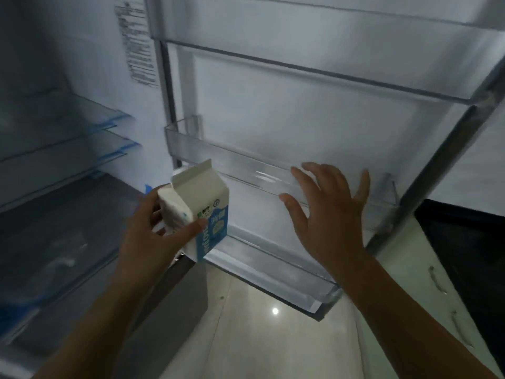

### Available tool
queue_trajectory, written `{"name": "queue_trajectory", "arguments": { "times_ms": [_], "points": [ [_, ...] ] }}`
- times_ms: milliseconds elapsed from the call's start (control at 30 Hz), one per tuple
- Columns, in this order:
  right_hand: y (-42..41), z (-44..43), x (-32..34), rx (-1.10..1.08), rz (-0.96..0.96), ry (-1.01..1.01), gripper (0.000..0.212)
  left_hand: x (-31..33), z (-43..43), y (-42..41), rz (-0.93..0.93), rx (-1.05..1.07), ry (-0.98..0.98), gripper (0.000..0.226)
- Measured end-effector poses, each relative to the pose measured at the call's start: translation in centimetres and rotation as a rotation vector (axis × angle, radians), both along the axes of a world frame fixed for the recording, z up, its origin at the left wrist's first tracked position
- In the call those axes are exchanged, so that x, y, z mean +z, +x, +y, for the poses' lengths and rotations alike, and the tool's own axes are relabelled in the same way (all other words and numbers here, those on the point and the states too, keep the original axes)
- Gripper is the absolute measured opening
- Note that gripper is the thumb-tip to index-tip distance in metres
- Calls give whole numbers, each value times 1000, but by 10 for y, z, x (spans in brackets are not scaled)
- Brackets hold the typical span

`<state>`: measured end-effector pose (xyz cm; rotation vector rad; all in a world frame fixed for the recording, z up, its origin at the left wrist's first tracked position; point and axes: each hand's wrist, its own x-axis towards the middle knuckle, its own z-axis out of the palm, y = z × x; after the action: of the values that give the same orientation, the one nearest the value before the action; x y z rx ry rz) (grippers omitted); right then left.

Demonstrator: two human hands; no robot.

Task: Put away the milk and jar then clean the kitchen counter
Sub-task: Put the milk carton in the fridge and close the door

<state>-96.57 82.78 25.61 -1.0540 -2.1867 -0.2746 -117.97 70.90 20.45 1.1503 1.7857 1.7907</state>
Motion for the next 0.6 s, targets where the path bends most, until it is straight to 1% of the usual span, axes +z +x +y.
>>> {"name": "queue_trajectory", "arguments": {
  "times_ms": [167, 267, 367, 433, 600],
  "points": [
    [-83, 2, -4, 422, -40, -98, 47, 14, -43, -37, 44, 275, -70, 63],
    [-148, 3, -9, 612, -32, -164, 46, 29, -66, -71, 85, 417, -72, 63],
    [-219, 5, -14, 741, -48, -227, 44, 45, -83, -110, 99, 550, -66, 68],
    [-270, 8, -16, 807, -57, -236, 44, 52, -90, -139, 116, 627, -50, 67],
    [-388, 19, -19, 868, -48, -286, 41, 63, -93, -206, 122, 757, 18, 67]
  ]
}}
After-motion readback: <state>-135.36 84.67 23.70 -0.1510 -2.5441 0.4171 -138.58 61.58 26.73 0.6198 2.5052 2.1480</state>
